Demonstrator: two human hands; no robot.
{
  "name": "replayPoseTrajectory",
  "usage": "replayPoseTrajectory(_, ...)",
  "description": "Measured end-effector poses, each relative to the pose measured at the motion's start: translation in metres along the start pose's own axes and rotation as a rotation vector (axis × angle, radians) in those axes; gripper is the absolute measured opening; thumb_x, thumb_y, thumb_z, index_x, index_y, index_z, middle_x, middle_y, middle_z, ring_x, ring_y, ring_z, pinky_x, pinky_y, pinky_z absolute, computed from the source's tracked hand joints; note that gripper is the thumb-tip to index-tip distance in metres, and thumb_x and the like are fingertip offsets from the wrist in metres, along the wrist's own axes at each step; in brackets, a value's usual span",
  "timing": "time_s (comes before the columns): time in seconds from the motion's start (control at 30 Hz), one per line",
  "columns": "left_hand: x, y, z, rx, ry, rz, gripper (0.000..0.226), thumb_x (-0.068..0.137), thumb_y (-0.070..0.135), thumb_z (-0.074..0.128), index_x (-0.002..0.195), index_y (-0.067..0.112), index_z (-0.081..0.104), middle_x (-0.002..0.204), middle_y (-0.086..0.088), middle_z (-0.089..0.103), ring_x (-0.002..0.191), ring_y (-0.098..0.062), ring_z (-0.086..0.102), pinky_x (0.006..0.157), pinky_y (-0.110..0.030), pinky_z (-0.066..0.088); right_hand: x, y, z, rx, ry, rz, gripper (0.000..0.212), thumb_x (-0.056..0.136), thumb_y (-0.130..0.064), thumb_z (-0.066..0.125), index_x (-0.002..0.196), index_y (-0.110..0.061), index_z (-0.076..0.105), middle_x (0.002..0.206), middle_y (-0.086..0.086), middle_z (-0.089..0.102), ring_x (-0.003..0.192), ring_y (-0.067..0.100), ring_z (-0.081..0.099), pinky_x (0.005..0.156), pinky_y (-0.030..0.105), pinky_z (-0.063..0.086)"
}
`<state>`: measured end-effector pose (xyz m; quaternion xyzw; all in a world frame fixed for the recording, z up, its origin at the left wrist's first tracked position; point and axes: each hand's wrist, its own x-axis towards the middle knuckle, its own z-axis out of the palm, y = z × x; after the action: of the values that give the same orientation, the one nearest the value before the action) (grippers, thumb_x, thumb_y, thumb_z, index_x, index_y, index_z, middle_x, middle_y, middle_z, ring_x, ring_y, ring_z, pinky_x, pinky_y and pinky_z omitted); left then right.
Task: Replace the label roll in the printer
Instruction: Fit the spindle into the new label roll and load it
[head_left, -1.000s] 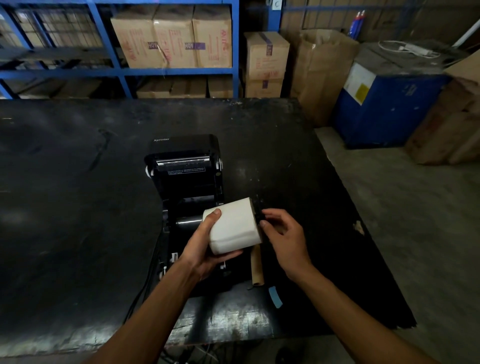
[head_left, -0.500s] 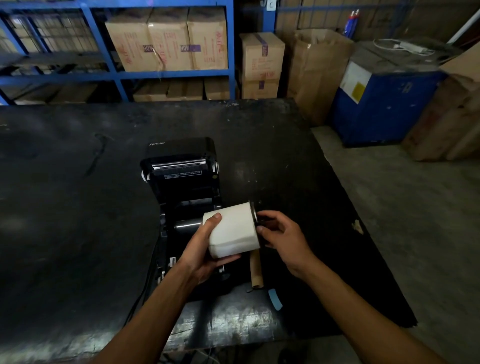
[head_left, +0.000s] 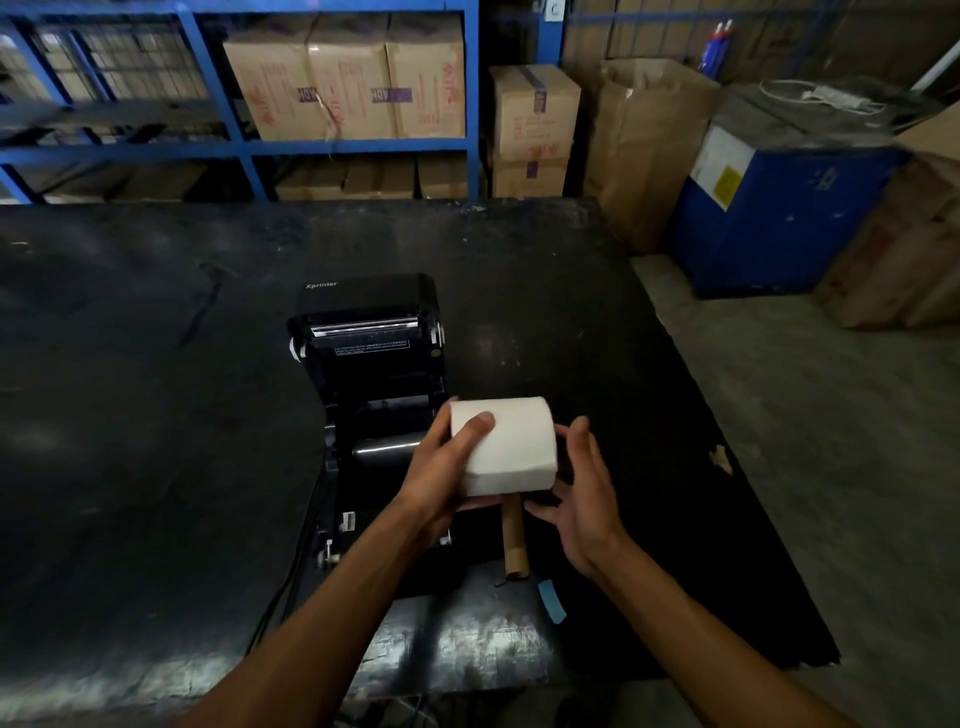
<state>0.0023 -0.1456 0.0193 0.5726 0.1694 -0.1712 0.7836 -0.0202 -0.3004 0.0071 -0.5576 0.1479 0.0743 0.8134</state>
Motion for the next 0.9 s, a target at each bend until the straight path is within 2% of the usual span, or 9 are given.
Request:
replayPoseTrajectory(0.17, 0.001, 0.011, 0.034, 0.212, -0.019, 0.06, 0.058, 0.072, 0.057, 0.074, 0.124, 0.054, 0.05, 0.123, -0.003, 0.063, 0.102, -0.027, 0.067, 0.074, -0.052, 0.061, 0.005, -0.009, -0.01, 0.181, 0.157, -0.019, 0.032, 0.084, -0.036, 0.067, 0.107, -0.017, 0.055, 0.117, 0.012, 0.061, 0.107, 0.031, 0.062, 0.075, 0.054, 0.059)
replayPoseTrajectory(0.27, 0.001, 0.025, 0.038, 0.321, -0.101, -0.037, 0.064, 0.065, 0.085, 0.054, 0.121, 0.055, 0.056, 0.122, 0.004, 0.063, 0.105, -0.024, 0.065, 0.076, -0.052, 0.059, 0.008, -0.013, -0.03, 0.338, 0.111, 0.052, 0.034, 0.089, -0.033, 0.062, 0.116, -0.013, 0.055, 0.123, 0.018, 0.059, 0.113, 0.036, 0.059, 0.08, 0.058, 0.056)
replayPoseTrajectory(0.33, 0.001, 0.029, 0.032, 0.335, -0.139, -0.08, 0.044, 0.068, 0.089, 0.041, 0.1, 0.067, 0.061, 0.109, 0.014, 0.067, 0.101, -0.02, 0.065, 0.072, -0.043, 0.056, 0.008, -0.014, -0.045, 0.429, 0.044, 0.085, 0.04, 0.09, -0.036, 0.059, 0.125, -0.016, 0.055, 0.13, 0.02, 0.057, 0.118, 0.038, 0.056, 0.086, 0.061, 0.052)
replayPoseTrajectory(0.4, 0.006, 0.016, 0.026, 0.321, -0.061, -0.049, 0.029, 0.086, 0.071, 0.04, 0.107, 0.064, 0.059, 0.107, 0.01, 0.065, 0.095, -0.018, 0.062, 0.067, -0.037, 0.053, 0.009, -0.014, -0.059, 0.506, 0.011, 0.101, 0.04, 0.09, -0.038, 0.06, 0.125, -0.019, 0.056, 0.132, 0.018, 0.054, 0.12, 0.039, 0.053, 0.088, 0.061, 0.051)
replayPoseTrajectory(0.47, 0.01, -0.008, 0.024, 0.342, 0.08, -0.037, 0.036, 0.099, 0.034, 0.045, 0.135, 0.035, 0.05, 0.11, -0.004, 0.063, 0.086, -0.02, 0.063, 0.065, -0.037, 0.058, 0.009, -0.014, -0.07, 0.567, 0.003, 0.123, 0.04, 0.088, -0.039, 0.063, 0.123, -0.021, 0.057, 0.133, 0.019, 0.052, 0.12, 0.041, 0.051, 0.087, 0.062, 0.052)
replayPoseTrajectory(0.53, 0.009, -0.035, 0.021, 0.61, 0.126, -0.019, 0.045, 0.095, 0.009, 0.048, 0.139, 0.016, 0.046, 0.117, -0.016, 0.064, 0.084, -0.026, 0.067, 0.072, -0.042, 0.061, 0.011, -0.015, -0.079, 0.604, 0.008, 0.147, 0.043, 0.084, -0.04, 0.068, 0.121, -0.02, 0.057, 0.133, 0.02, 0.049, 0.121, 0.043, 0.049, 0.087, 0.062, 0.052)
replayPoseTrajectory(0.63, 0.009, -0.059, 0.021, 1.277, 0.148, 0.078, 0.038, 0.09, 0.009, 0.055, 0.128, 0.008, 0.052, 0.123, -0.021, 0.06, 0.107, -0.039, 0.062, 0.088, -0.045, 0.052, 0.015, -0.016, -0.089, 0.624, 0.011, 0.167, 0.055, 0.08, -0.041, 0.073, 0.126, -0.02, 0.054, 0.136, 0.021, 0.047, 0.123, 0.044, 0.049, 0.088, 0.062, 0.051)
replayPoseTrajectory(0.7, 0.01, -0.061, 0.028, 1.54, 0.117, 0.055, 0.031, 0.09, 0.01, 0.056, 0.121, 0.004, 0.055, 0.123, -0.023, 0.058, 0.111, -0.041, 0.06, 0.09, -0.045, 0.05, 0.018, -0.017, -0.093, 0.631, 0.004, 0.18, 0.058, 0.08, -0.042, 0.072, 0.13, -0.019, 0.052, 0.138, 0.021, 0.046, 0.123, 0.044, 0.049, 0.088, 0.061, 0.052)
replayPoseTrajectory(0.9, 0.028, -0.066, 0.045, 1.787, 0.046, -0.074, 0.031, 0.094, 0.004, 0.047, 0.122, 0.0, 0.061, 0.126, -0.021, 0.061, 0.115, -0.037, 0.061, 0.091, -0.043, 0.053, 0.019, -0.018, -0.105, 0.617, -0.037, 0.201, 0.055, 0.081, -0.042, 0.072, 0.128, -0.021, 0.054, 0.138, 0.021, 0.047, 0.123, 0.044, 0.05, 0.091, 0.061, 0.05)
